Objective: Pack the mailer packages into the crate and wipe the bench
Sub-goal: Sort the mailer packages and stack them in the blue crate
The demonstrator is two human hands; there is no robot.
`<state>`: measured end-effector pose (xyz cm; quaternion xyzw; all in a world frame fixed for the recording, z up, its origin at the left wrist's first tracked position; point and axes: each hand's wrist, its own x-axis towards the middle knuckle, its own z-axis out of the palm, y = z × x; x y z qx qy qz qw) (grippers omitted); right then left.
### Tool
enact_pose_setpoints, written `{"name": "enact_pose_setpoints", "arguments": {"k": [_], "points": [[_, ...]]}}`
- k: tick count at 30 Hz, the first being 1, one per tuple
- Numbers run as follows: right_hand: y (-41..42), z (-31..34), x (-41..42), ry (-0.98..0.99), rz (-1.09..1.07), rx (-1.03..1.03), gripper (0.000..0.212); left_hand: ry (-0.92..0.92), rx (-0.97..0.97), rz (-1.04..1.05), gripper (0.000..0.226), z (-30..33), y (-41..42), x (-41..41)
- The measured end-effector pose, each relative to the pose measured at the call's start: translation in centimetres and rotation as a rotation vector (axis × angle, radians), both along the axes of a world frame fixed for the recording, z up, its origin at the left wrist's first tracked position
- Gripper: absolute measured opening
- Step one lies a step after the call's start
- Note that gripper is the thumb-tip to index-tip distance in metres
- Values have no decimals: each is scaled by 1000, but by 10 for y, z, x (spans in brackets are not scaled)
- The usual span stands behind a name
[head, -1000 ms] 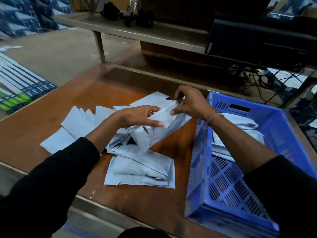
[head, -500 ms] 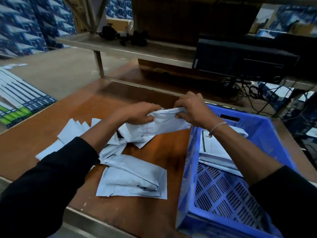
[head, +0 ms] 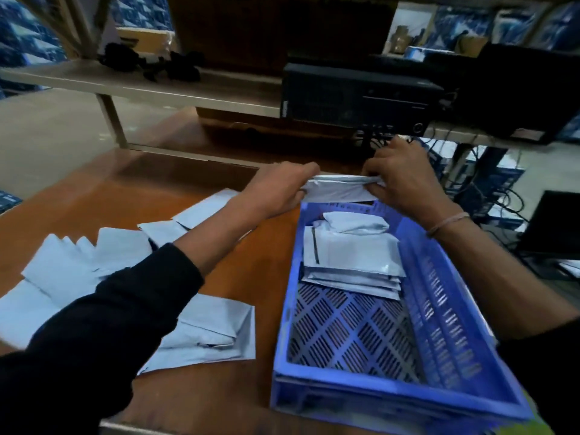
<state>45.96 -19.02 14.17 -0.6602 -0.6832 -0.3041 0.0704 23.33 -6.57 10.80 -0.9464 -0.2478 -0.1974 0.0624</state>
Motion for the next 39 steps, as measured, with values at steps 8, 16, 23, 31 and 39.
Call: {"name": "enact_pose_setpoints", "arguments": {"k": [8,16,23,31,39], "points": [[-24,-60,51,91,-286,-216,29,112,185,-85,50,-51,-7,103],[23,-134,77,147,-319,-351,34,224,88,32,52,-95,15,143],[36,-165,92,247,-351,-475,53,457,-114,114,63,-124,32,153],[50,-166,91,249,-414,-553,72,497,-333,133,79,-121,37,164],[40,-132,72,339,-386,-560,70,284,-353,-37,70,-100,35,126]]}}
